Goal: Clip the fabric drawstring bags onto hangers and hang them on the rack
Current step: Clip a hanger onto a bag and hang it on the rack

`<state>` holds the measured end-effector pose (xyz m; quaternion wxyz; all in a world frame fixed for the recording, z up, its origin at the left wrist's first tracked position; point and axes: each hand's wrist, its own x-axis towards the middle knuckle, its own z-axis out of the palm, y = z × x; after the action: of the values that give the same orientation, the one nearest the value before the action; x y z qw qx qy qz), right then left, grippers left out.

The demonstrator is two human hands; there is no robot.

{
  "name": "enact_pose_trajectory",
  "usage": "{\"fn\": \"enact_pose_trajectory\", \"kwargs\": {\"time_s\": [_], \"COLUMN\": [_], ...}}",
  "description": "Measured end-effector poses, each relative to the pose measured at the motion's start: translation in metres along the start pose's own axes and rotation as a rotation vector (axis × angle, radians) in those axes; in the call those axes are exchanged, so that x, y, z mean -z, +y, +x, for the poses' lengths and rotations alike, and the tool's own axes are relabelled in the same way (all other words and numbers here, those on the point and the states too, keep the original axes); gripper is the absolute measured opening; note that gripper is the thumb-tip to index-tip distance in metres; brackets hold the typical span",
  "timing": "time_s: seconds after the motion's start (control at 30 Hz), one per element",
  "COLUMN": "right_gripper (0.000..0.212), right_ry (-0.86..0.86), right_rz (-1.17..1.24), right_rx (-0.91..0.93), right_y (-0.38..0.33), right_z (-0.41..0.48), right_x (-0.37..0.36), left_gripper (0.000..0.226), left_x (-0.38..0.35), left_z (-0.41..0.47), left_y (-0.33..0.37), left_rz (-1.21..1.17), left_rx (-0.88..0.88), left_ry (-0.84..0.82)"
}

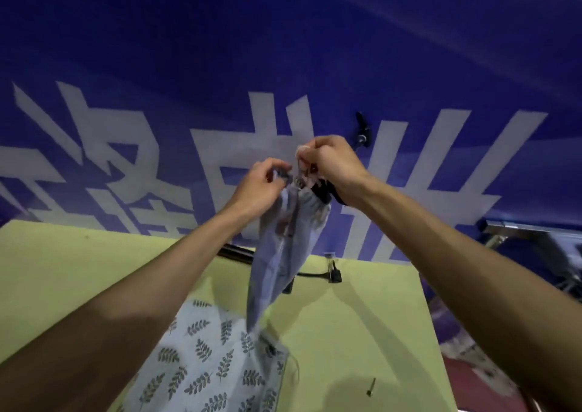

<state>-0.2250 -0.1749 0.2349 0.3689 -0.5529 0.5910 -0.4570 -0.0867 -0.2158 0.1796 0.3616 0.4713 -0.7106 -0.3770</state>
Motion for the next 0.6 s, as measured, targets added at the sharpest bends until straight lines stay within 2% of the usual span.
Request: {"fn": "enact_pose_trajectory", "kwargs": {"time_s": [0.17,0.23,0.27,0.37,0.47,0.6], "right_gripper": [0.022,0.023,0.024,0.026,0.026,0.015], "right_ry": [0.127,0.136,0.154,0.184,0.220,0.289], "right_rz": [-0.002,-0.022,-0.045,-0.086,-0.085,-0.015], "right_rx": [0.066,0.071,0.072,0.070,0.043,0.003], "right_y": [-0.032,-0.036,-0.037,-0.034,-0.023,-0.002], "right_z": [-0.004,-0.011,-0.017,-0.033,-0.048,-0.077], "right_x": [0.037,0.048,0.058,0.089,0.122,0.176], "left_gripper": [0.021,0.013,0.017,0.008,0.028,0.031], "left_x": [-0.014,-0.027,-0.038,-0.074,-0.107,-0.155], "left_z": [-0.009,-0.011,-0.011,-0.006,-0.005,-0.012], "left_y": [0.056,0.069,0.076,0.083,0.089,0.114], "left_rz": [-0.216,-0.219,-0.201,-0.022,0.194,0.371], "left_rx": [-0.118,-0.146,-0.159,-0.214,-0.336,-0.498], "left_ry": [-0.204,-0.291,-0.311,-0.291,-0.315,-0.352]}}
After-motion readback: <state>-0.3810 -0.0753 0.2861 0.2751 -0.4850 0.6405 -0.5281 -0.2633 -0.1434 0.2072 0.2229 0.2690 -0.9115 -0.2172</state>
